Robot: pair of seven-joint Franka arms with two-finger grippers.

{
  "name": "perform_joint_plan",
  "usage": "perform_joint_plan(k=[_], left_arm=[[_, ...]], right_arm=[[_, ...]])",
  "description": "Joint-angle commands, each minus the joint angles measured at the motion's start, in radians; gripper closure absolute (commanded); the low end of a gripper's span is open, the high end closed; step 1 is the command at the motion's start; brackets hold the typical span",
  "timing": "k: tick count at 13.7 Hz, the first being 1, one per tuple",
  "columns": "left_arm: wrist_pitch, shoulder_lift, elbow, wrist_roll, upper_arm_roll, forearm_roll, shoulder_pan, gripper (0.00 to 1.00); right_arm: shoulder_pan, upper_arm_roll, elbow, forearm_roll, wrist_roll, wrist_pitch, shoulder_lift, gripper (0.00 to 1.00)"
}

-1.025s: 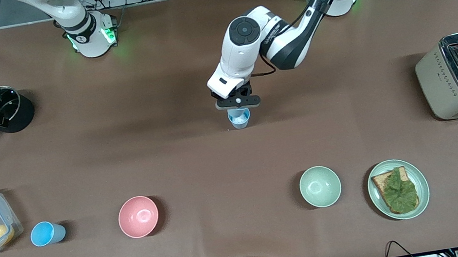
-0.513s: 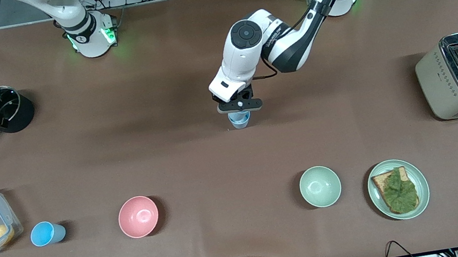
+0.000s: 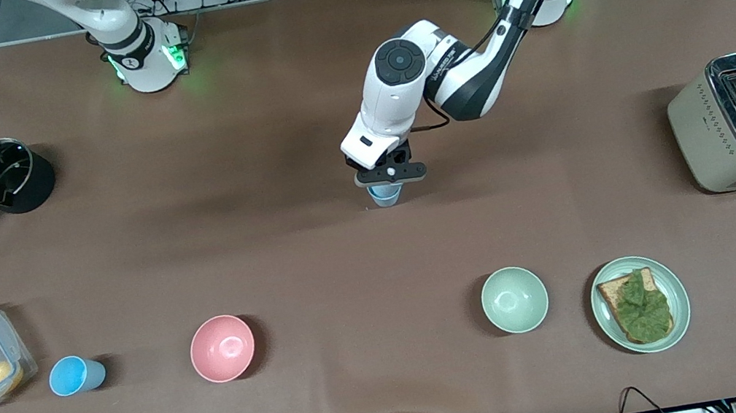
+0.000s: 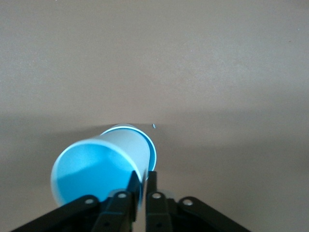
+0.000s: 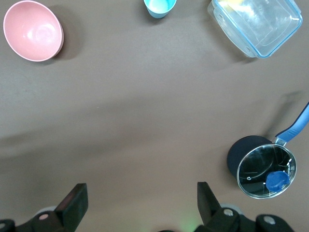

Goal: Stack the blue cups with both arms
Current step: 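Open the left gripper and raise it away from the stacked cups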

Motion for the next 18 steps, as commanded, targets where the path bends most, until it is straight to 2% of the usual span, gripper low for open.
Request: perform_joint_plan(k=[1,5,7,8,9,13,18], left_arm=[[-0.004,0.006,0.015,-0.013,0.005,0.028,-0.005,0.55],[-0.004,-0.009,0.013,-0.018,0.014,0.028,0.003,0.52],[-0.005,-0.053,0.001,-0.010,0.043,0.030,0.027,0.44],[-0.010,-0.082,-0.016,-0.011,0.043,0.030,0.056,0.33],[-0.010,-0.125,-0.049,-0.010,0.043,0.031,0.085,0.00],[-0.027,-0.331,-0.191,0.091,0.043,0.031,0.254,0.00],[-0.284,-0.487,-0.189,0.490,0.045,0.016,0.467,0.00]], right_arm=[[-0.018,0.017,0.024,-0.017,-0.001,-0.020,0.010,0.00],[-0.012,0.017,0.027,-0.017,0.002,-0.029,0.010,0.00],[-0.015,0.017,0.027,-0.017,0.002,-0.029,0.010,0.00],[-0.015,0.017,0.028,-0.017,0.004,-0.030,0.010,0.00],[-0.014,0.017,0.027,-0.017,0.004,-0.033,0.010,0.00],[-0.015,0.017,0.028,-0.017,0.002,-0.035,0.010,0.00],[-0.018,0.017,0.027,-0.017,0.002,-0.035,0.010,0.00]])
